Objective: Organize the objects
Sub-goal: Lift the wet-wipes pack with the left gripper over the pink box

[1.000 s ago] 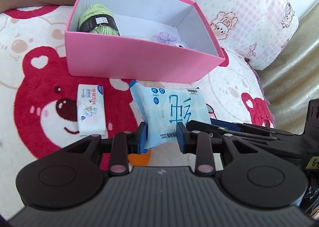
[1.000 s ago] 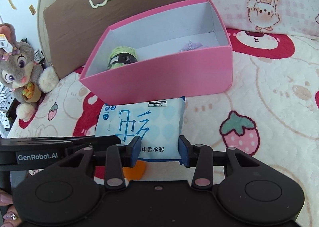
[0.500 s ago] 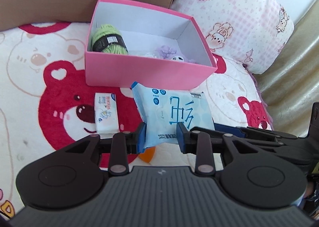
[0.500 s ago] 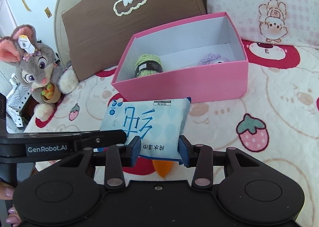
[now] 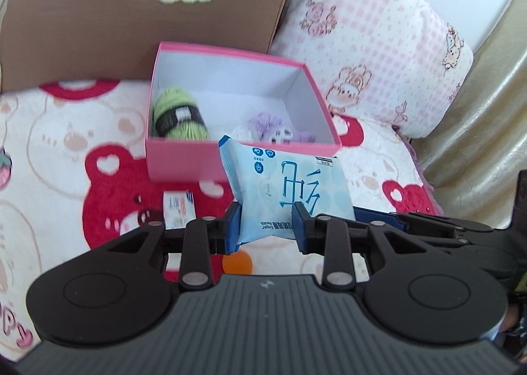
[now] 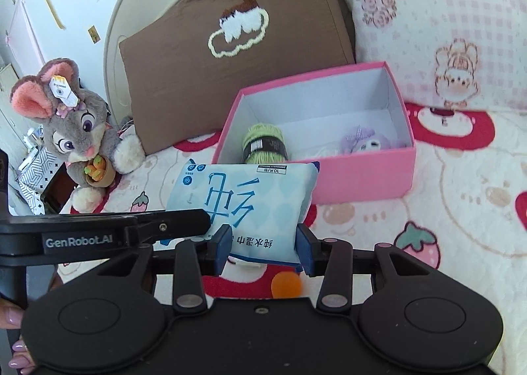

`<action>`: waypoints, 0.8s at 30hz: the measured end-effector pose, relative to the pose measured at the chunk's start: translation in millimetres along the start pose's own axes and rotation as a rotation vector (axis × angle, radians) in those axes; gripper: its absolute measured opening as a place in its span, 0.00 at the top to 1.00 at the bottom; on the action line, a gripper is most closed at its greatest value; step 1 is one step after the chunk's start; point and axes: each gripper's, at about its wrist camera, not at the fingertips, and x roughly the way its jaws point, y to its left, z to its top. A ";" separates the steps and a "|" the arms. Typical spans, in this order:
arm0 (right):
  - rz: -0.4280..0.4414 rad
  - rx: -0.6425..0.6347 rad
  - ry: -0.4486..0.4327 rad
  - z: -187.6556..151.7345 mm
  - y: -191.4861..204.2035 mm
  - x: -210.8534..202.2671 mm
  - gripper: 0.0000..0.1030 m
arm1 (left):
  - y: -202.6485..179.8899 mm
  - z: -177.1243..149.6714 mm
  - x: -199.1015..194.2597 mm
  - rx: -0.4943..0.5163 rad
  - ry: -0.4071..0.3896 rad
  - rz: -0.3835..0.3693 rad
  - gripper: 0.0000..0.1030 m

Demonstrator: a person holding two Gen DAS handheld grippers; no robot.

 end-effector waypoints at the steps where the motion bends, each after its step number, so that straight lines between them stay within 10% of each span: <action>1: 0.005 -0.003 -0.005 4.8 1.5 -1.7 0.53 | 0.2 3.6 -0.9 -0.004 -0.007 0.004 0.70; 24: -0.111 -0.176 -0.026 120.3 -5.4 56.7 0.57 | 26.3 118.2 70.0 -0.071 0.020 -0.076 0.70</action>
